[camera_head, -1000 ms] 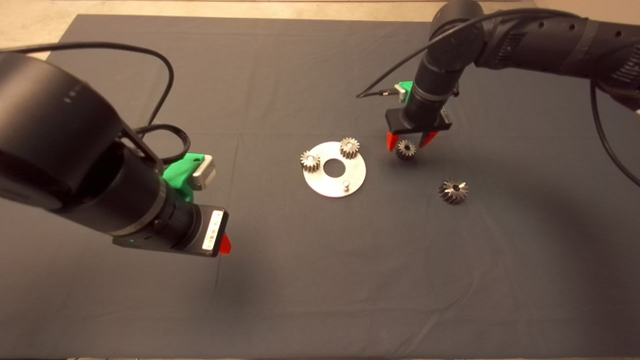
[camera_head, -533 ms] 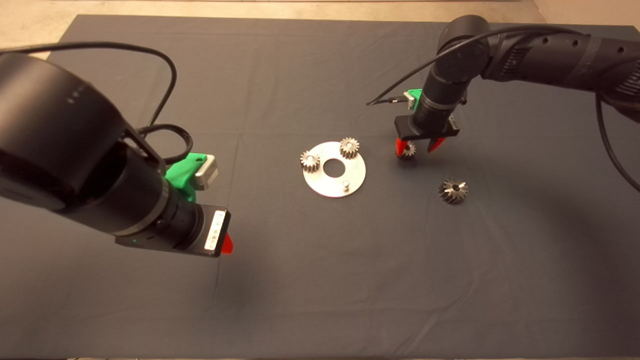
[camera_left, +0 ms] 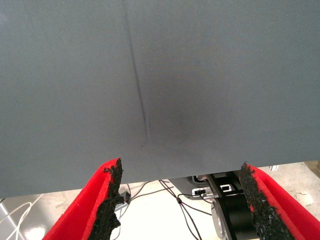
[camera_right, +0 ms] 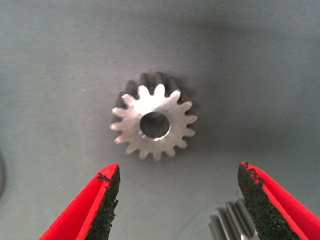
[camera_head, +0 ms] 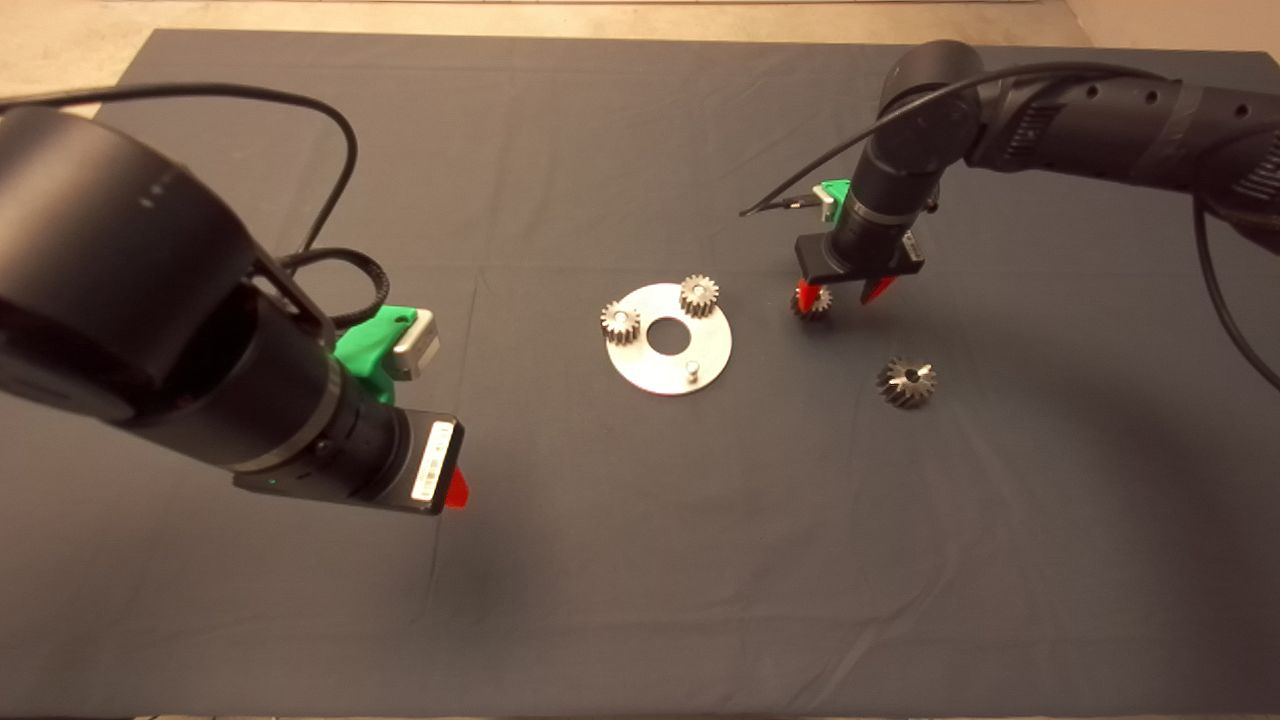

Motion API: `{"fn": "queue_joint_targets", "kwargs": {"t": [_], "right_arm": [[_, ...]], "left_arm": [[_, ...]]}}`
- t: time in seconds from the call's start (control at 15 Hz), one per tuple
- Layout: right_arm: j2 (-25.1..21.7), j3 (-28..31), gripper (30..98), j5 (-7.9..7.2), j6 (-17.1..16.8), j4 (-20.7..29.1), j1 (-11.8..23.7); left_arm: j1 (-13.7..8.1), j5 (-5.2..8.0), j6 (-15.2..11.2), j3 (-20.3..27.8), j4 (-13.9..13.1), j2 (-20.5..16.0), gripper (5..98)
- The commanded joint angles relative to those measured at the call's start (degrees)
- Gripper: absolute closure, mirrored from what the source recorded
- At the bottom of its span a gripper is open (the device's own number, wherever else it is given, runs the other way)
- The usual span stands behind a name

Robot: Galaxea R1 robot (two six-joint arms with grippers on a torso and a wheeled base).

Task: Remove an incorrectly installed larger gear and replace it with the correct smaller gear

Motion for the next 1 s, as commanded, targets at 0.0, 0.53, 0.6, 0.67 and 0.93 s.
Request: {"fn": "queue_joint_targets", "kwargs": {"t": [0.0, 0.53, 0.6, 0.67, 0.93], "right_arm": [[0.28, -0.11, 65.7, -7.40, -0.24, -4.60, -0.33], [1.60, 0.33, 65.7, -7.40, -0.15, -8.28, -2.16], [1.89, 0.45, 65.7, -7.40, -0.15, -8.92, -2.34], [2.29, 0.50, 65.7, -7.40, -0.08, -10.36, -2.34], [3.36, 0.50, 65.7, -7.40, -0.15, -12.85, -2.25]], "left_arm": [[-0.47, 6.64, -0.29, 1.00, 0.54, 0.03, 44.4], [-0.47, 6.64, -0.20, 0.56, 1.34, 0.12, 44.4], [-0.47, 6.64, -0.20, 0.56, 1.34, 0.03, 44.4], [-0.47, 6.64, -0.12, 0.56, 1.42, 0.12, 44.4], [-0.47, 6.55, -0.11, 0.21, 1.42, 0.20, 44.4]]}}
